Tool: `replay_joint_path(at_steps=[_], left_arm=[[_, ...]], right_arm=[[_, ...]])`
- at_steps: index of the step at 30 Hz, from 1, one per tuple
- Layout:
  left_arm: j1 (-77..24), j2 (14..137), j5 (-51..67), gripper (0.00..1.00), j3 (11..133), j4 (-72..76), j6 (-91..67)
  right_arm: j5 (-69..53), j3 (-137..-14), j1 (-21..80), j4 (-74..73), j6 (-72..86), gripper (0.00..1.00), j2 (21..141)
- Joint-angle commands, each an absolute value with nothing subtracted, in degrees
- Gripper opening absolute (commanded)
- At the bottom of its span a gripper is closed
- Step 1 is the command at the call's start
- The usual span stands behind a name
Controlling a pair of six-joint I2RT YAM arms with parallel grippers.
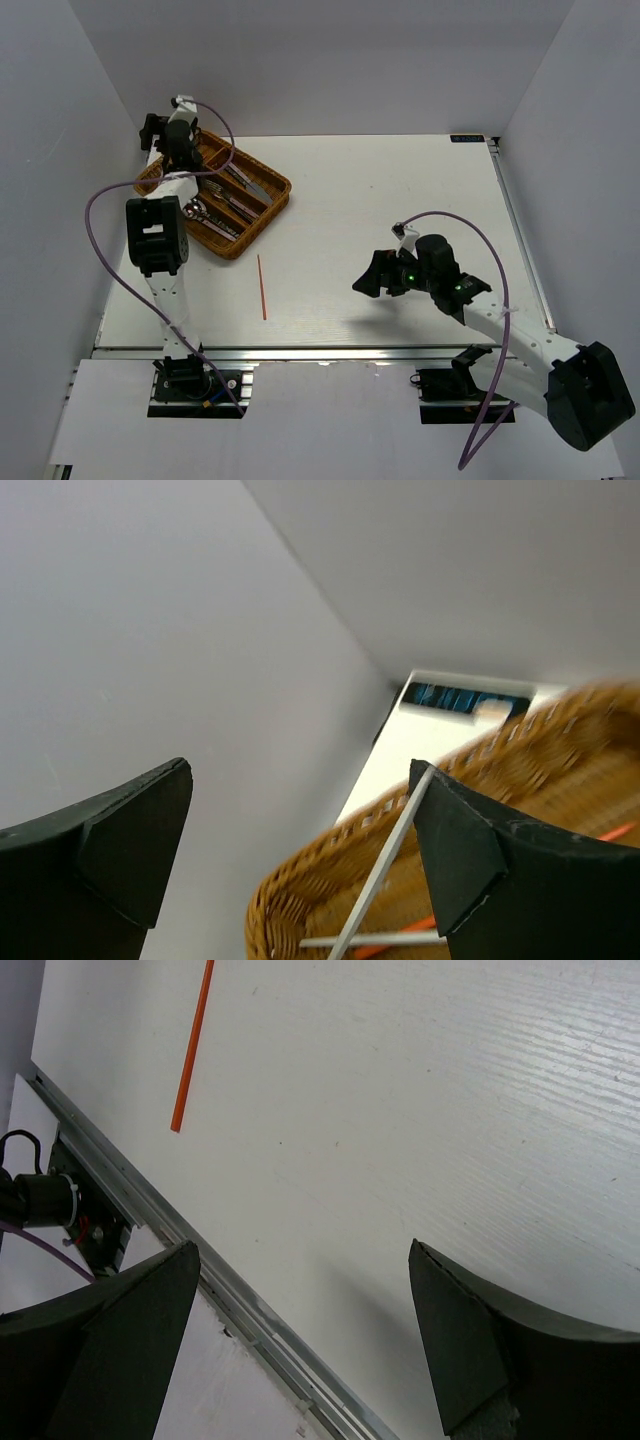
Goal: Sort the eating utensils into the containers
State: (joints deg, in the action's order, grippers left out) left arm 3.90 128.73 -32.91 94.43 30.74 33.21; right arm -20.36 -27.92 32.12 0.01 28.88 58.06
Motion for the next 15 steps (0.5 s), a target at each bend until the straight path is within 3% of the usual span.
replay_joint_path(at_steps=[1, 5, 7, 10, 15], left_arm=[[3.87, 119.71, -28.65, 0.98, 99.75, 24.88, 23.75], [3.87, 119.97, -28.74, 0.97, 99.24, 24.34, 23.64], [3.87, 121.28, -27.78, 0.9, 98.88, 23.21, 25.12], [3.87, 122.87, -29.88, 0.87, 98.17, 22.77, 25.66], [3.78, 125.15, -30.33, 0.93, 100.19, 19.7, 23.47]], right_arm=[[-19.34, -29.71, 32.26, 0.36, 27.77, 0.89, 56.52], [-19.77, -29.79, 32.17, 0.18, 27.95, 0.89, 55.64], [-19.6, -29.79, 32.26, 0.09, 27.86, 0.89, 55.37], [-18.9, -29.62, 32.17, 0.09, 27.42, 0.89, 55.46], [-18.63, -29.62, 32.34, 0.18, 26.63, 0.89, 57.12]])
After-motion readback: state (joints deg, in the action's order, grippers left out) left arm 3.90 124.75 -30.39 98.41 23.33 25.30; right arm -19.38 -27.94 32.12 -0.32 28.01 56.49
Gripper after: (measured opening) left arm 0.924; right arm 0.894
